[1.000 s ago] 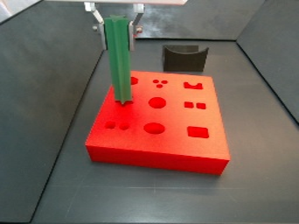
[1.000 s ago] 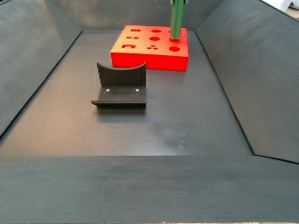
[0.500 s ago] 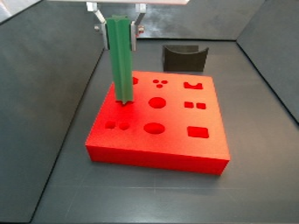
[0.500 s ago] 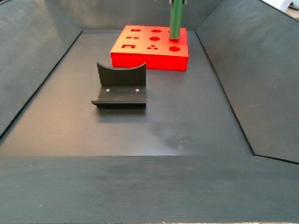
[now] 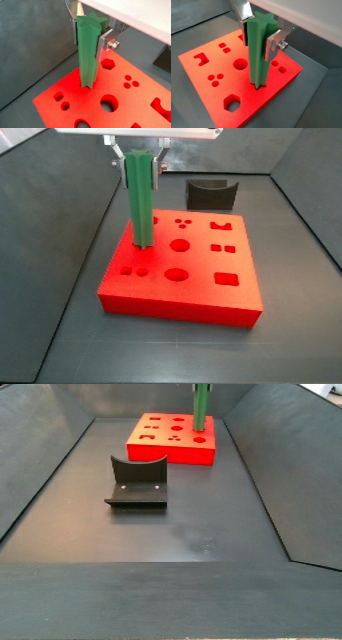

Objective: Pick up the star object. Move up. Move to above the board. Insert the star object.
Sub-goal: Insert the star object.

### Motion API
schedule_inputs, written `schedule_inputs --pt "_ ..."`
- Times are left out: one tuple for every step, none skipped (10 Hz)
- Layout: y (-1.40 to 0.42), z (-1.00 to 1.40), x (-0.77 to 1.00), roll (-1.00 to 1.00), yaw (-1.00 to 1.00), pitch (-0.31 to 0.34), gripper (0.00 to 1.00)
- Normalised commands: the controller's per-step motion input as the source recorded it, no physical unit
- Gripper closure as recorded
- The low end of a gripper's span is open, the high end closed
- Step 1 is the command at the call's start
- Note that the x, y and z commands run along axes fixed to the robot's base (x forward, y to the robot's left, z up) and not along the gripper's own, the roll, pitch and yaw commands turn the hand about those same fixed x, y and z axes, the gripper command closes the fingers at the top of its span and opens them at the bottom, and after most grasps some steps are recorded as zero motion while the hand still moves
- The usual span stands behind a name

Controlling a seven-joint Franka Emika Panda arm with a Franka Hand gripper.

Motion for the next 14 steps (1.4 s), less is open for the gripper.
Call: schedule_inputs --pt "0.01 -0.15 -0.05 0.00 0.00 0.000 1.00" --pt "0.01 -0.13 -0.05 0.00 0.01 0.000 1.00" --pt "0.00 -0.13 -0.07 0.00 0.00 0.000 1.00" --pt "0.00 -0.14 -0.09 0.00 0.00 0.000 1.00" --pt "0.00 -0.15 -0.11 0.00 0.00 0.000 1.00" --pt "0.00 -0.16 -0.11 0.00 0.00 0.000 1.00" --pt "0.00 -0.15 -0.03 0.00 0.00 0.000 1.00" --pt "-0.01 -0.14 0.00 0.09 0.02 0.000 1.00" --pt "-0.18 -0.17 0.11 0.27 0.13 0.059 1.00" --pt "-0.16 -0.24 0.22 0.32 0.14 0.090 1.00" --pt "-0.06 -0.35 0.19 0.28 0.07 0.030 1.00" --pt "-0.07 -0.43 -0.05 0.19 0.00 -0.269 1.00" --pt "-0.01 -0.47 -0.14 0.17 0.00 -0.354 1.00" --pt "0.00 -0.59 -0.03 0.21 0.00 -0.240 1.00"
